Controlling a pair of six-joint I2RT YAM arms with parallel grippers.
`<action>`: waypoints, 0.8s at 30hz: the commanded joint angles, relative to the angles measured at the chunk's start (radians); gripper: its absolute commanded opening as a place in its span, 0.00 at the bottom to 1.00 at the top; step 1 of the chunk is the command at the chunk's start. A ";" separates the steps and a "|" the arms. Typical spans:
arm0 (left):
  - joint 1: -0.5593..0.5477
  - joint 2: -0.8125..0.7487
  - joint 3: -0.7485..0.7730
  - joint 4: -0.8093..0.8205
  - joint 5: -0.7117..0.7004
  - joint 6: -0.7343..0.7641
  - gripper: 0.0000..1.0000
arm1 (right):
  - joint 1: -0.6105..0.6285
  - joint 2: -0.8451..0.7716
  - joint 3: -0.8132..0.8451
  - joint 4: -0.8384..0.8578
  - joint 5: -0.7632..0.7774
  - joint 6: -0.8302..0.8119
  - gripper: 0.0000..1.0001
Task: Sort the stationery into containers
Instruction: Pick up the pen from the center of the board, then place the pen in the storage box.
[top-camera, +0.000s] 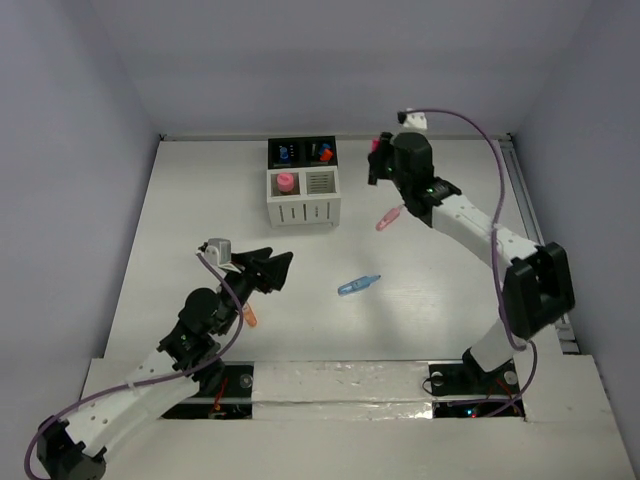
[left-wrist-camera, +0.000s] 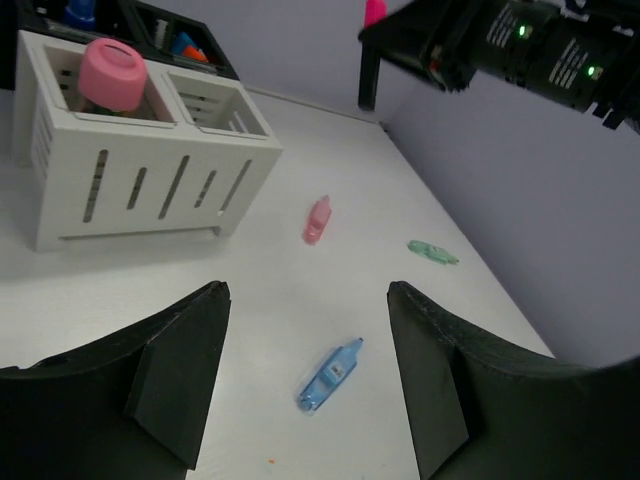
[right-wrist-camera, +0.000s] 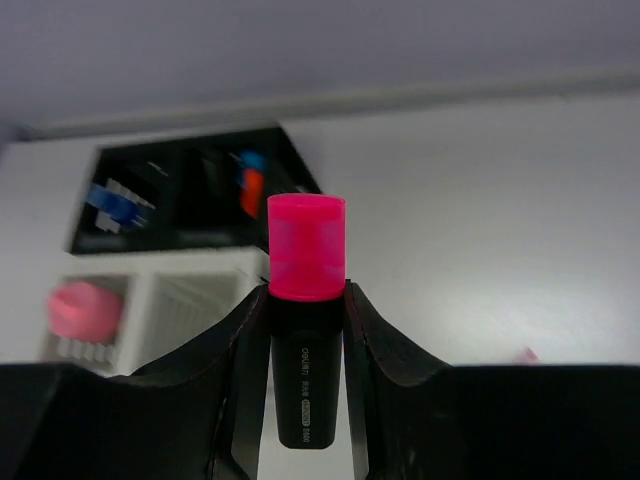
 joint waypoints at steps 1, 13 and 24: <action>-0.005 0.011 0.005 -0.006 -0.093 0.042 0.61 | 0.073 0.147 0.145 0.294 -0.028 -0.095 0.04; -0.005 0.144 0.006 0.049 -0.121 0.058 0.61 | 0.179 0.399 0.325 0.513 -0.058 -0.207 0.04; -0.005 0.192 0.002 0.080 -0.088 0.053 0.61 | 0.209 0.431 0.246 0.635 0.000 -0.229 0.05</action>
